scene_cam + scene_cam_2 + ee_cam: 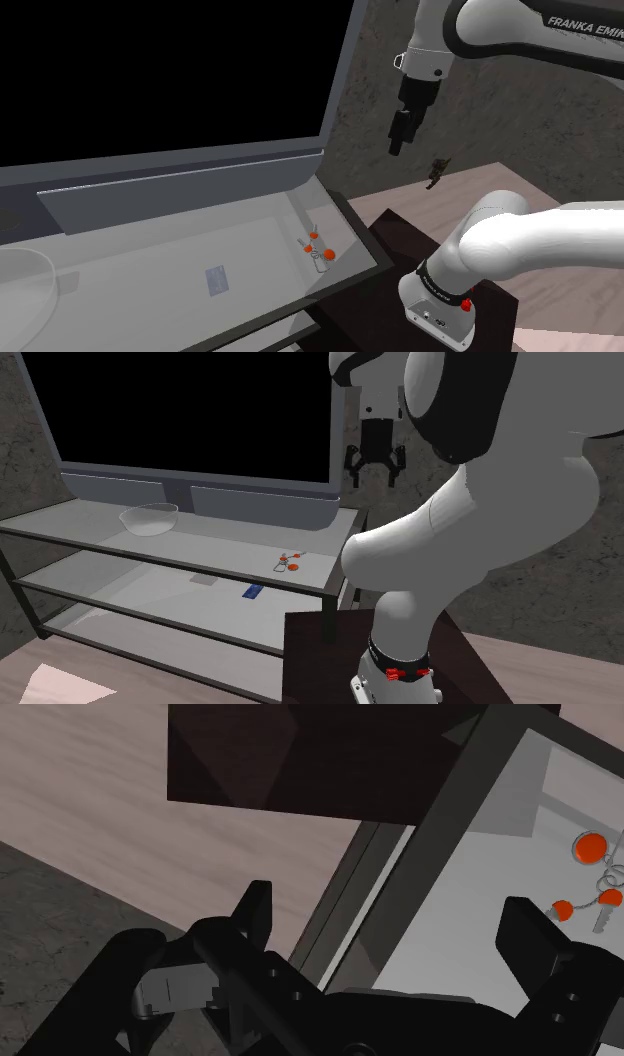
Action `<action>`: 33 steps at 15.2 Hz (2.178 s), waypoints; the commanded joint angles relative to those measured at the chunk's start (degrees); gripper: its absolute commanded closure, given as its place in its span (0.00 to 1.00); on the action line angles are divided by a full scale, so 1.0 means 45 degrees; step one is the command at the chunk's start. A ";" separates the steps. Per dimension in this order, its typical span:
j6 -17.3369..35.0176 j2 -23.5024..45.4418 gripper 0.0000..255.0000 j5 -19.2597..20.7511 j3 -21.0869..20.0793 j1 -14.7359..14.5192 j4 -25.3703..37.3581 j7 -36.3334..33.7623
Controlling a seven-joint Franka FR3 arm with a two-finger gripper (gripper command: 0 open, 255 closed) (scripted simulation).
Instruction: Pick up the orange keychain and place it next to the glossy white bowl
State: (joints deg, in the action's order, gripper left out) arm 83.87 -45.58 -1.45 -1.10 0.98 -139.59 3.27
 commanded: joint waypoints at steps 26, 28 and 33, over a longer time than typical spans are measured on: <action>0.8663 0.4474 0.00 -0.3492 -0.7259 -0.1644 -0.2375 -0.6849; 0.9083 0.4693 0.00 -0.3503 -0.7374 -0.1624 -0.2583 -0.6879; 0.9856 0.5135 0.00 -0.3496 -0.7587 -0.1569 -0.2929 -0.6950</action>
State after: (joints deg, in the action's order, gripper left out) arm 127.74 -22.79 -17.23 -35.12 -6.15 -152.63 -27.96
